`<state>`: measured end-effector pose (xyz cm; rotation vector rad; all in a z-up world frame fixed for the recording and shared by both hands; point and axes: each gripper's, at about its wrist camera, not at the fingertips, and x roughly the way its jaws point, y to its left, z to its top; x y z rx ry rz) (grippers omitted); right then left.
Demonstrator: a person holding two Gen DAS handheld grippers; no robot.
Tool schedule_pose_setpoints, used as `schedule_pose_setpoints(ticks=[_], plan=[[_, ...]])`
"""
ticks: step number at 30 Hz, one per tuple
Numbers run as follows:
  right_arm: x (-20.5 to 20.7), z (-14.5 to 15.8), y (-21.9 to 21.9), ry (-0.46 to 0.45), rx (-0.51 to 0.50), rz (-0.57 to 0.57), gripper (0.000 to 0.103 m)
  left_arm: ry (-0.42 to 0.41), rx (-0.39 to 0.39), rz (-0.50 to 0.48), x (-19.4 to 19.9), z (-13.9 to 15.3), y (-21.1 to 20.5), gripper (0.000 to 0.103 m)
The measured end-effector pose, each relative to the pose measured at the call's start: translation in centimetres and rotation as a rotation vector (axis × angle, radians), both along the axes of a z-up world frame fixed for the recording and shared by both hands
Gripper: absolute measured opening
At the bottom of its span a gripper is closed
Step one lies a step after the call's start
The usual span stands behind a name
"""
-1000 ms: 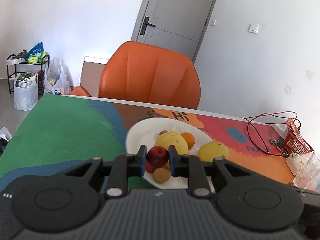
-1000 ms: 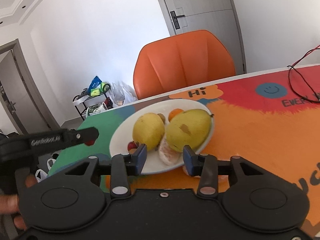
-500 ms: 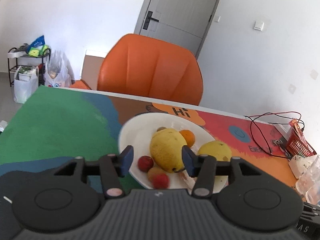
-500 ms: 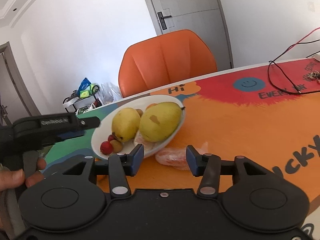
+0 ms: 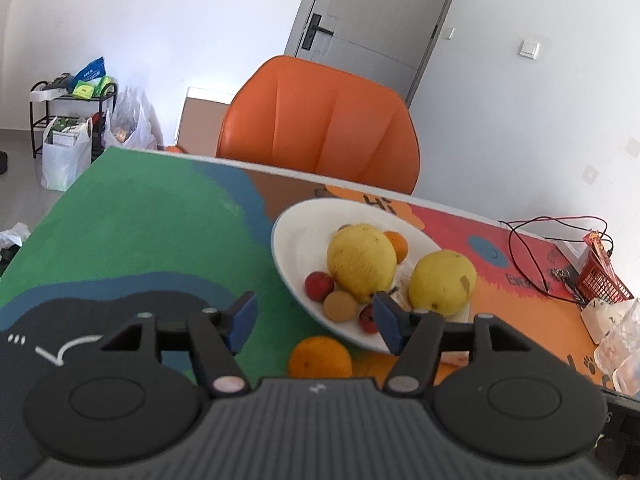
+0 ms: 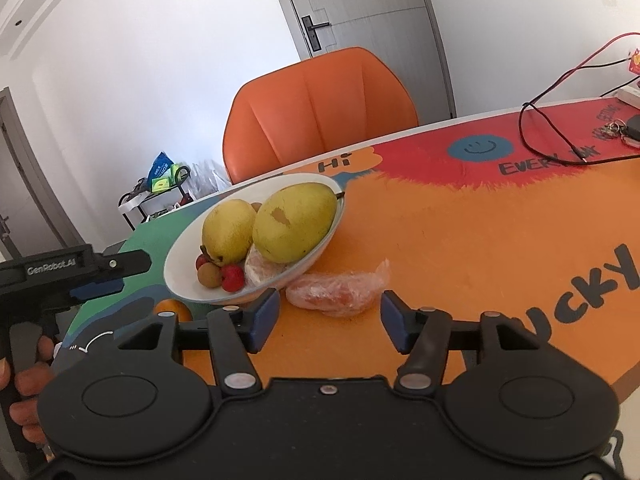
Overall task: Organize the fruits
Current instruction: 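Move the left tool down to the orange and grasp it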
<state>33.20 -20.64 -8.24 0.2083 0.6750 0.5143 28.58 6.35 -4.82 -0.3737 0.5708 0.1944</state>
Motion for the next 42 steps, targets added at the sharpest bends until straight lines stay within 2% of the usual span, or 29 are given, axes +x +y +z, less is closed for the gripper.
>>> schedule_pose_setpoints(ticks=[3,8,12,16,20,27,37,42], plan=[[-0.3,-0.1,-0.1,-0.003,-0.002,-0.005,0.068,0.02,-0.009,-0.001,-0.4,-0.5,-0.1,0.065],[-0.9,-0.3,-0.2,0.002,0.001,0.002,0.071,0.044,-0.025,0.005,-1.2,-1.2,-0.2,0.067],[-1.6,-0.3,0.0,-0.012,-0.016,0.008,0.078,0.053,-0.024,0.012,-1.8,-1.6,-0.3,0.067],[-2.4,-0.3,0.5,-0.027,-0.032,0.029,0.084,0.058,-0.005,0.011,-2.1,-1.8,-0.6,0.068],[-2.9,-0.4,1.0,-0.036,-0.047,0.039,0.088,0.073,0.014,0.001,-1.9,-2.1,-0.8,0.077],[-3.3,-0.6,1.2,-0.051,-0.067,0.037,0.101,0.094,0.028,-0.003,-1.3,-2.8,-1.2,0.077],[-3.0,-0.6,0.6,-0.054,-0.077,0.013,0.103,0.074,0.052,-0.015,0.2,-3.1,-2.4,0.077],[-2.1,-0.5,0.4,-0.063,-0.083,0.025,0.103,0.083,0.06,-0.014,1.0,-3.6,-2.4,0.072]])
